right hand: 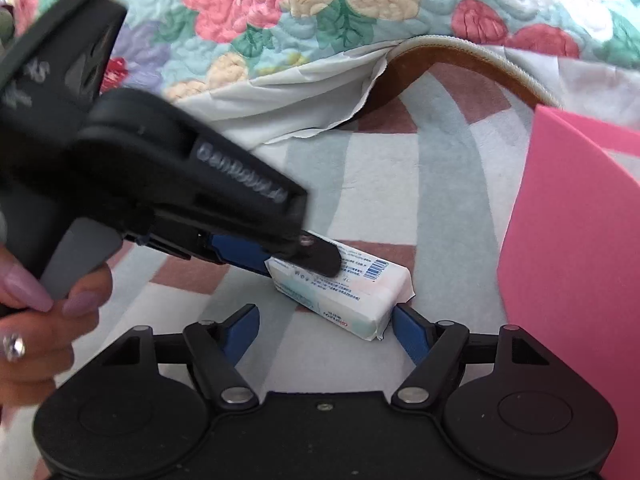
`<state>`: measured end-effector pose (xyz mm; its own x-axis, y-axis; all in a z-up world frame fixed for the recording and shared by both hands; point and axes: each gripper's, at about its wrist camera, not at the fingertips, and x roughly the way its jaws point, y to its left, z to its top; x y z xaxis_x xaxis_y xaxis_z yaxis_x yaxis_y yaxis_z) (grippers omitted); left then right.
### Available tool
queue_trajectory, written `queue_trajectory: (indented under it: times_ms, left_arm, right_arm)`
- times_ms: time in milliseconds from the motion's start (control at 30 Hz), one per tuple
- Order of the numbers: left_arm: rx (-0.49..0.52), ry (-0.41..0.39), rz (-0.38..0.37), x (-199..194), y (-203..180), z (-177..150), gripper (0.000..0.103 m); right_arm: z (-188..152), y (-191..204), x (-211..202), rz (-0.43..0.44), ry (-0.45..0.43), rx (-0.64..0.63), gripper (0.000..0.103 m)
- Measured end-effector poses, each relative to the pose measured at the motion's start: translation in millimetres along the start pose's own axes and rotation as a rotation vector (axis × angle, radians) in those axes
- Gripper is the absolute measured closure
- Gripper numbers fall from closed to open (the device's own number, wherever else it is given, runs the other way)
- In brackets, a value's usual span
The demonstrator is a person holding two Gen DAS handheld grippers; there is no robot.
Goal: Organize objects
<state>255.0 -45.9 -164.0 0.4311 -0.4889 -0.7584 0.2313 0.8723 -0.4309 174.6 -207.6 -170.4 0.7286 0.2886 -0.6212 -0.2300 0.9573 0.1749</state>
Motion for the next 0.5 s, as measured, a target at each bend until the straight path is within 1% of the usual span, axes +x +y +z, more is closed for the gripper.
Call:
queue_trajectory:
  times_ms: [33, 133, 267, 333, 433, 500]
  left_arm:
    - [-0.020, -0.001, -0.020, -4.8, 3.8, -3.4, 0.076]
    - [-0.070, 0.010, -0.069, -16.6, 13.4, -17.3, 0.076]
    - [-0.106, 0.066, -0.067, -25.0, 15.2, -39.1, 0.076]
    - [-0.151, 0.066, -0.076, -30.8, 20.0, -47.9, 0.077]
    - [-0.244, 0.091, -0.090, -35.8, 31.7, -56.0, 0.076]
    - [-0.248, 0.081, -0.067, -40.5, 33.9, -57.5, 0.076]
  right_arm:
    - [-1.8, -2.6, -2.4, 0.015, 0.001, -0.002, 0.025]
    - [-5.5, -3.4, -7.7, 0.030, 0.011, -0.035, 0.025]
    - [-5.1, -2.0, -13.9, 0.066, 0.029, -0.038, 0.025]
    - [-7.0, 1.3, -17.3, 0.093, 0.044, -0.062, 0.024]
    - [-10.1, 9.0, -22.5, 0.117, 0.061, -0.122, 0.023]
    - [-9.4, 7.8, -21.3, 0.129, 0.081, -0.095, 0.023]
